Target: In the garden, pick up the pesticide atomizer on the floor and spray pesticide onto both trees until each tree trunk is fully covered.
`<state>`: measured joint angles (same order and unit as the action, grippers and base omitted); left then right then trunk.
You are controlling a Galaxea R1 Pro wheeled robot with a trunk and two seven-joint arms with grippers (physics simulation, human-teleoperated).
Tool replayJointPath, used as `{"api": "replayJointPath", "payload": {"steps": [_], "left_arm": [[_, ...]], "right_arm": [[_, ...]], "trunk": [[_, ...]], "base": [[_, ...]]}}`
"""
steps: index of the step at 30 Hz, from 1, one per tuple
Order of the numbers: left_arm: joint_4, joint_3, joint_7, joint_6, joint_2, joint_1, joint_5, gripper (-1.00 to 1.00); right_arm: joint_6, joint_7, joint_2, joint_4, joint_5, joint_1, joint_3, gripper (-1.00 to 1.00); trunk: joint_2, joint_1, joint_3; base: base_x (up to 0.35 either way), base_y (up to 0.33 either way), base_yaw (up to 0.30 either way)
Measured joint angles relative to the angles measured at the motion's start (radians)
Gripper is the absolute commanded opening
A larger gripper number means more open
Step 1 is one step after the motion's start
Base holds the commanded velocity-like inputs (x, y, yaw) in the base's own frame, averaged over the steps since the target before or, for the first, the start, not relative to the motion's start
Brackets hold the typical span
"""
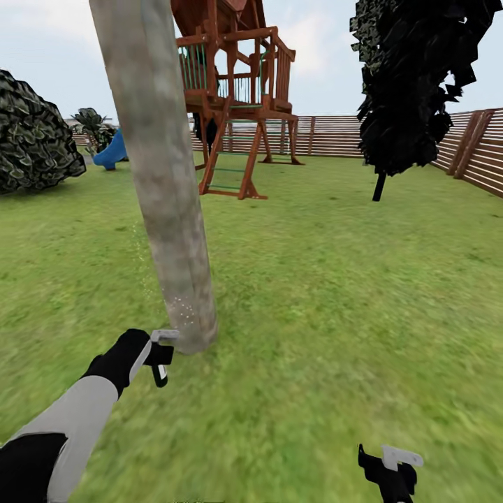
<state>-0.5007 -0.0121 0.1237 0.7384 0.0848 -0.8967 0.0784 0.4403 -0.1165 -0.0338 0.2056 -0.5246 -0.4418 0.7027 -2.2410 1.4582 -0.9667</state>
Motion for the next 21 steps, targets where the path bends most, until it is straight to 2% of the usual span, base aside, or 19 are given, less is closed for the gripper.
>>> {"api": "replayJointPath", "payload": {"steps": [3, 6, 8, 10, 12, 14, 15, 16, 19, 21], "left_arm": [[-0.032, 0.0, -0.001, 0.005, -0.001, 0.002, 0.001, -1.0], [-0.037, 0.001, -0.002, 0.008, -0.03, -0.001, -0.002, -1.0], [-0.039, 0.001, -0.002, 0.009, -0.036, -0.002, 0.001, -1.0], [-0.042, 0.002, -0.003, 0.023, -0.031, -0.002, 0.009, -1.0], [-0.086, 0.001, -0.003, 0.04, -0.016, -0.001, 0.009, -1.0], [-0.149, 0.001, -0.002, 0.132, 0.001, 0.0, 0.007, -1.0], [-0.211, 0.003, -0.001, 0.181, -0.006, 0.005, -0.003, -1.0], [-0.237, 0.007, -0.001, 0.192, -0.011, 0.006, -0.003, -1.0], [-0.268, 0.078, -0.001, 0.241, -0.05, 0.003, -0.008, -1.0], [-0.292, 0.088, -0.001, 0.252, -0.051, 0.001, 0.004, -1.0]], "right_arm": [[0.0, 0.0, 0.0, 0.0, 0.0, 0.0, 0.0, 1.0], [0.0, 0.0, 0.0, 0.0, 0.0, 0.0, 0.0, 1.0], [0.0, 0.0, 0.0, 0.0, 0.0, 0.0, 0.0, 1.0], [0.0, 0.0, 0.0, 0.0, 0.0, 0.0, 0.0, 1.0], [0.0, 0.0, 0.0, 0.0, 0.0, 0.0, 0.0, 1.0], [0.0, 0.0, 0.0, 0.0, 0.0, 0.0, 0.0, 1.0], [0.0, 0.0, 0.0, 0.0, 0.0, 0.0, 0.0, 1.0], [0.0, 0.0, 0.0, 0.0, 0.0, 0.0, 0.0, 1.0], [0.0, 0.0, 0.0, 0.0, 0.0, 0.0, 0.0, 1.0], [0.0, 0.0, 0.0, 0.0, 0.0, 0.0, 0.0, 1.0]], "trunk": [[0.0, 0.0, 0.0], [0.0, 0.0, 0.0], [0.0, 0.0, 0.0], [0.0, 0.0, 0.0], [0.0, 0.0, 0.0], [0.0, 0.0, 0.0], [0.0, 0.0, 0.0], [0.0, 0.0, 0.0], [0.0, 0.0, 0.0], [0.0, 0.0, 0.0]], "base": [[-0.167, -0.067, 0.051], [-0.227, -0.134, 0.004], [-0.06, -0.037, 0.001], [-0.012, -0.007, 0.0], [-0.003, -0.002, 0.0], [0.0, 0.0, 0.0], [0.0, 0.0, 0.0], [0.0, 0.0, 0.0], [0.0, 0.0, 0.0], [0.0, 0.0, 0.0]]}}
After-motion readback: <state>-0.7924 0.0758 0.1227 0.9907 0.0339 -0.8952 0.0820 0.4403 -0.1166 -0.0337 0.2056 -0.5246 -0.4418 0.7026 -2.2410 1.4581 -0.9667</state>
